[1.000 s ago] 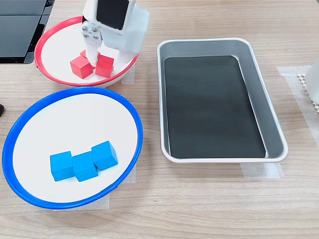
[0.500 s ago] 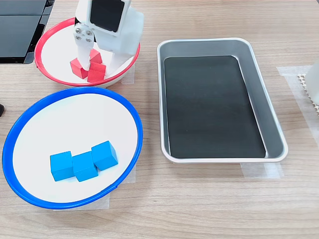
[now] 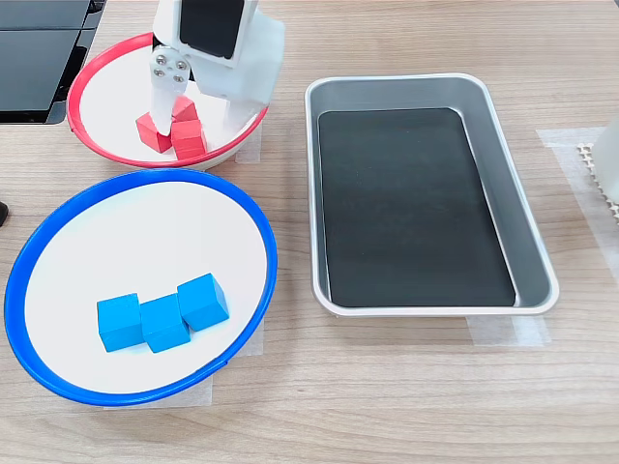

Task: Relocate any red block in the blue dish to the red dish, correcting any misplacement.

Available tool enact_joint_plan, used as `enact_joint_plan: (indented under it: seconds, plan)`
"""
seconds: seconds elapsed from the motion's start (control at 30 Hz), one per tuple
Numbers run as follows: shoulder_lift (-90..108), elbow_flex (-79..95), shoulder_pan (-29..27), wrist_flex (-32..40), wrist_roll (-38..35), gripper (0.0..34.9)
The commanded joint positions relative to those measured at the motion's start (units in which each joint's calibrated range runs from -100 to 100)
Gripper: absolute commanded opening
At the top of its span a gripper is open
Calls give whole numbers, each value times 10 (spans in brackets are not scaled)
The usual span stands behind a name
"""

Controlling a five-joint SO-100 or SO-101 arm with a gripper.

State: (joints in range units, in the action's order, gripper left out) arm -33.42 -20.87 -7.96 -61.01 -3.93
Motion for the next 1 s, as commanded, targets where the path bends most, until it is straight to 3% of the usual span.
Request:
enact_joint_plan:
  seconds: [0.0, 0.3, 0.47, 0.53, 0.73, 0.97]
  plan:
    - [37, -30, -6, -6, -5, 157]
    - [113, -19, -1, -12, -16, 160]
    - [229, 62, 13, 20, -28, 97]
    - [312, 145, 25, 70, -34, 60]
    - [532, 410, 68, 230, -40, 4]
    - [778, 681, 119, 317, -22, 4]
